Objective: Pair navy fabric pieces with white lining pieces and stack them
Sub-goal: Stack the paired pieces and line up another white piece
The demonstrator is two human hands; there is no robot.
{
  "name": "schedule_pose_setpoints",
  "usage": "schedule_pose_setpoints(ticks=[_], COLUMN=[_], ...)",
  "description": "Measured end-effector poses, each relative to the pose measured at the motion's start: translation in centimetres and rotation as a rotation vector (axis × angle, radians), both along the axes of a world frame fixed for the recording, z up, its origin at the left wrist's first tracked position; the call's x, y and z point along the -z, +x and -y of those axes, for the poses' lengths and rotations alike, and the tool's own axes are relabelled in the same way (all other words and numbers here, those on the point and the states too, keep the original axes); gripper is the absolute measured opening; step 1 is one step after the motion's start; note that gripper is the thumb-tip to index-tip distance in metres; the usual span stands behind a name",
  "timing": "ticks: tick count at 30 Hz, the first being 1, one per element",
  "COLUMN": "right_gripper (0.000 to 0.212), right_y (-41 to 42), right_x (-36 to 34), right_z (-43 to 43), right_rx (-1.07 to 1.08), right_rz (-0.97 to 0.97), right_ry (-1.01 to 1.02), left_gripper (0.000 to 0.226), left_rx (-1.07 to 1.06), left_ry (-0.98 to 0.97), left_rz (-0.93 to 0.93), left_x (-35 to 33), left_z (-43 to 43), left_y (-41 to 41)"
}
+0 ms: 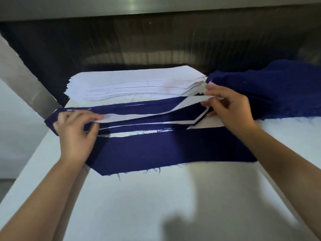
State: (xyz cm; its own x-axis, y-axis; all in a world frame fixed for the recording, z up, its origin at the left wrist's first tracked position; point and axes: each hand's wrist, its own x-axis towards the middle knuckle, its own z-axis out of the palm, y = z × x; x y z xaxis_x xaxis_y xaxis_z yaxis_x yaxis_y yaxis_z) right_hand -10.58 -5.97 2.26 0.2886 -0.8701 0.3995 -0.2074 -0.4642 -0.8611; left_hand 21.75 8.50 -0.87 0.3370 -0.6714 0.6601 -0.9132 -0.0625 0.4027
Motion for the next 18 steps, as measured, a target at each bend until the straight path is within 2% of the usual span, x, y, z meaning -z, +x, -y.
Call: schedule_pose_setpoints(ticks=[7,10,18], right_gripper=[0.018,0.016,0.019], right_y=[-5.7,-7.4,-8.7], right_x=[0.9,1.3,2.9], right_z=[-3.3,-4.0,-5.7], right_rx=[0.012,0.043,0.105], right_rz=[-0.396,-0.519,-0.548], right_ry=[-0.22,-0.248,-0.215], left_gripper=[0.027,0.028,0.026], left_rx=[0.191,0.213,0.223], left_ry=[0.143,0.197,0.25], left_rz=[-0.071,-0.05,-0.045], left_x=[0.4,0.9,1.1], left_z=[-4.8,-5.8,-6.6], left_y=[-2.5,-3.0,-3.6])
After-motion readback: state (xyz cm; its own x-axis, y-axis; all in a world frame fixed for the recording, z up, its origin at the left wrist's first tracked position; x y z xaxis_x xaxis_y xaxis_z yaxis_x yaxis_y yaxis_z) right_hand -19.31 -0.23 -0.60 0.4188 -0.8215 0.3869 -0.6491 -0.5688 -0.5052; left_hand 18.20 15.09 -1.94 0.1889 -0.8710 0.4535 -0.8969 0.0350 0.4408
